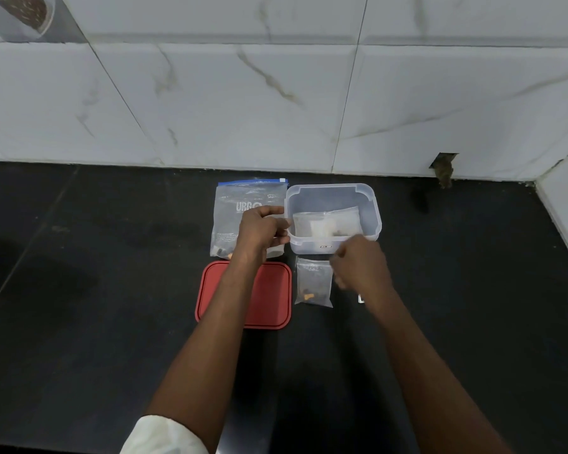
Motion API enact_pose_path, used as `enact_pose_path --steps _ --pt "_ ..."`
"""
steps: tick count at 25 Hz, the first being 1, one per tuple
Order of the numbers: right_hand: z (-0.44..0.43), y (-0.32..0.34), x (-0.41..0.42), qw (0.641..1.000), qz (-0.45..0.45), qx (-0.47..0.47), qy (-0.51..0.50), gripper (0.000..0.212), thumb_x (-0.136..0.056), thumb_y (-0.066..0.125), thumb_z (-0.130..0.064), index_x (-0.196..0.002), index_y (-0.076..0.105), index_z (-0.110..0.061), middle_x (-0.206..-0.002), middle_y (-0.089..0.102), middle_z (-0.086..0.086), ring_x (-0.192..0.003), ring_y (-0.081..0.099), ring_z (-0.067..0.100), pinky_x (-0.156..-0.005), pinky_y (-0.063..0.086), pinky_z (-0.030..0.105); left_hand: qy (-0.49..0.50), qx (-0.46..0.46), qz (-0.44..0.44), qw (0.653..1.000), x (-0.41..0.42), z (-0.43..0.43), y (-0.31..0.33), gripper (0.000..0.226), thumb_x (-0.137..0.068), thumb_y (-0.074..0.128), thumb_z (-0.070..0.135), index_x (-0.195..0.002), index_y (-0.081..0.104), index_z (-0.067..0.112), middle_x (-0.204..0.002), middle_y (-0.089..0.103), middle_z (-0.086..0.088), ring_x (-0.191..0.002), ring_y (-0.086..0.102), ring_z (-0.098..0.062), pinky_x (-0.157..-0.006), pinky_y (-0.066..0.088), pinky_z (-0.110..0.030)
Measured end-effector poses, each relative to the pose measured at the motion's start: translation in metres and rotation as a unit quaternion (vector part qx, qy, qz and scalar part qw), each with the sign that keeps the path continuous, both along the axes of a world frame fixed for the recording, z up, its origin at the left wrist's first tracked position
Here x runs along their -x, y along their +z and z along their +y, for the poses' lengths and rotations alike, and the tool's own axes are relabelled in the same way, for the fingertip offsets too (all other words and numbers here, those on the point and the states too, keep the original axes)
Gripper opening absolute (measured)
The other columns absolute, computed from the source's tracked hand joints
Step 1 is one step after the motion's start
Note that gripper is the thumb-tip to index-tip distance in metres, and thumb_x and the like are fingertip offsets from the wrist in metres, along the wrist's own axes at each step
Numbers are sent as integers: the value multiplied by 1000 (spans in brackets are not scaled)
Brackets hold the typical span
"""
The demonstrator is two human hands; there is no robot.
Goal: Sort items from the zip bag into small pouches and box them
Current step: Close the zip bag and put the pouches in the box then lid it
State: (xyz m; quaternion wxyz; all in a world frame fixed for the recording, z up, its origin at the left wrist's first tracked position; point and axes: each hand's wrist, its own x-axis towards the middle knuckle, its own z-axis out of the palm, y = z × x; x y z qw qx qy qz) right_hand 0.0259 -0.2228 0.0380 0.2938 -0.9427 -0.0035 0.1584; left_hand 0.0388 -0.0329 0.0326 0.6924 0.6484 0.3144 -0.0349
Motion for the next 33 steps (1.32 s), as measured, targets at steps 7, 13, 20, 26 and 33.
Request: enact_pose_path --steps 7,13,20,26,33 --pt "33 -62 38 986 -4 147 -71 36 -84 72 -27 -110 59 -6 -107 69 10 -97 67 25 -73 52 33 -6 -2 2 1000 -1 1 0 30 -85 68 -9 -114 69 1 -79 67 -13 -60 60 -17 -65 64 -34" --pt "29 -70 33 991 -1 81 -105 21 -89 61 -18 -108 61 -10 -115 57 11 -106 58 30 -78 49 38 -9 -3 8 1000 -2 1 -1 29 -85 68 -9 -112 69 2 -77 67 -12 -59 60 -17 -65 63 -34" --pt "-1 -15 38 984 -3 -179 -22 19 -82 68 -1 -77 59 -17 -75 68 -6 -73 66 6 -73 57 34 -14 1 12 1000 -3 2 0 25 -85 67 -10 -106 71 3 -77 69 -12 -60 61 -18 -64 63 -34" --pt "-2 50 -35 967 -165 -175 -85 9 -85 64 -5 -85 65 -14 -79 67 -1 -73 64 14 -59 44 19 -16 4 13 1000 -3 2 0 28 -85 66 -11 -110 70 1 -77 67 -13 -61 59 -18 -63 63 -33" --pt "47 -3 -108 987 32 140 74 29 -85 71 -7 -114 65 -1 -102 66 13 -92 64 26 -72 48 27 -18 -7 11 1000 -2 2 2 29 -86 65 -11 -112 69 1 -83 68 -15 -65 61 -19 -73 63 -40"
